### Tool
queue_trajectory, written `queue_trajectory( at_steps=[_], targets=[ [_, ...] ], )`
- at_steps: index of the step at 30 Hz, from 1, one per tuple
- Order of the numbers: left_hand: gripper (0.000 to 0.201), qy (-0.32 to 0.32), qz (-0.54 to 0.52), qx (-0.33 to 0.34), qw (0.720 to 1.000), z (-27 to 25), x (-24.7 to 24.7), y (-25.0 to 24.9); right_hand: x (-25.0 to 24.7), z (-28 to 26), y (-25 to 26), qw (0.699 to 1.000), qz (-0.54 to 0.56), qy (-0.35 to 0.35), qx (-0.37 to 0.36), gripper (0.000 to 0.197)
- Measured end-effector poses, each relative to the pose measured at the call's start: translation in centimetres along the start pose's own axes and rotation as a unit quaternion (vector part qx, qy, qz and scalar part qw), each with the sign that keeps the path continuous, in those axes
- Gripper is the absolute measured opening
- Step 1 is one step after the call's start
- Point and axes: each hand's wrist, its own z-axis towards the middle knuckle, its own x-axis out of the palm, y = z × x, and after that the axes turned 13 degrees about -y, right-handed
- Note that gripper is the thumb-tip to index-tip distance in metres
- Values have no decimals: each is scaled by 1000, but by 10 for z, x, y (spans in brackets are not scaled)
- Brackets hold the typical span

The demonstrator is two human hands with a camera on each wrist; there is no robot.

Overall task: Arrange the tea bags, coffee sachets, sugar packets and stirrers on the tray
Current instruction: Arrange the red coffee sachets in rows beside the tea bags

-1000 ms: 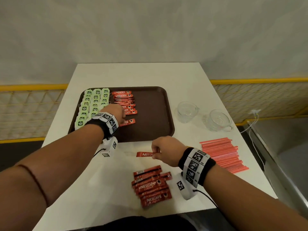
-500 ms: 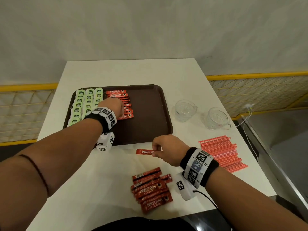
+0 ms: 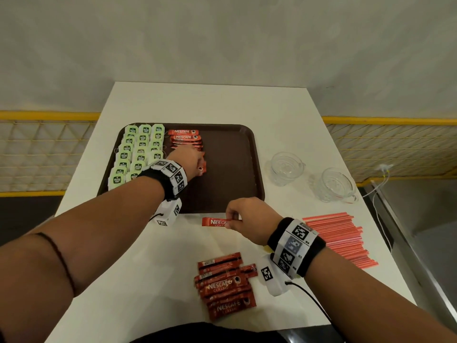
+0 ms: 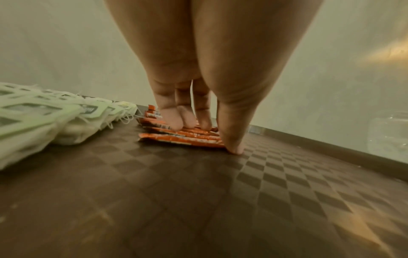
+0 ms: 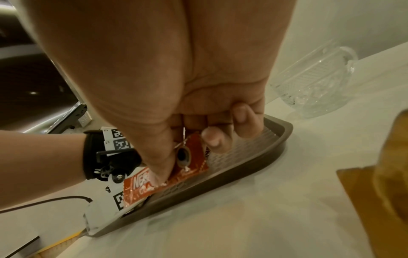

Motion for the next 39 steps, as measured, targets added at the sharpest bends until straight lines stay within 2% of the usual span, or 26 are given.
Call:
queue_trajectory(
  at_steps=[5, 8, 11, 14, 17, 20, 22, 24, 26, 28, 31, 33, 37, 39],
  targets=[
    [23, 9, -15, -32, 999, 3, 1, 6, -3, 0, -4, 1000, 1, 2, -4, 9],
    [25, -33, -59, -34, 997, -5, -5, 6, -6, 0, -7, 1000, 4, -10, -10, 9],
    [24, -72, -166, -2, 984, -25, -24, -7, -9, 3, -9, 999, 5, -25, -21, 11],
    [26, 1, -263, 54, 963, -56, -51, -26, -9, 7, -11, 999, 10, -43, -32, 11],
    [23, 73, -270, 90, 956, -81, -55, -34, -10, 10, -9, 997, 19, -61, -44, 10],
    [16, 65, -268, 113, 955, -93, -43, -32, -8, 11, -5, 995, 32, -79, -49, 8],
    [11, 50, -266, 94, 958, -96, -40, -27, -4, 10, -2, 992, 53, -106, -38, 9],
    [8, 24, -233, 50, 971, -94, -42, -15, 0, 7, 0, 989, 82, -121, -8, 22],
    [9, -3, -180, -18, 984, -90, -46, 3, 4, 4, 0, 995, 68, -76, -6, 34],
    [6, 2, -135, -69, 988, -87, -45, 19, 9, 1, 2, 998, 10, 28, -53, 37],
    [4, 70, -93, -66, 991, -84, -35, 27, 20, -3, 7, 979, -81, 165, -89, 32],
    [6, 97, -81, -55, 990, -83, -28, 25, 27, -4, 8, 971, -114, 193, -87, 29],
    [18, 77, -71, -58, 993, -81, -18, 25, 29, -4, 9, 972, -119, 188, -75, 22],
    [24, 87, -71, -44, 993, -77, -17, 24, 28, -4, 10, 973, -122, 185, -69, 19]
  ],
)
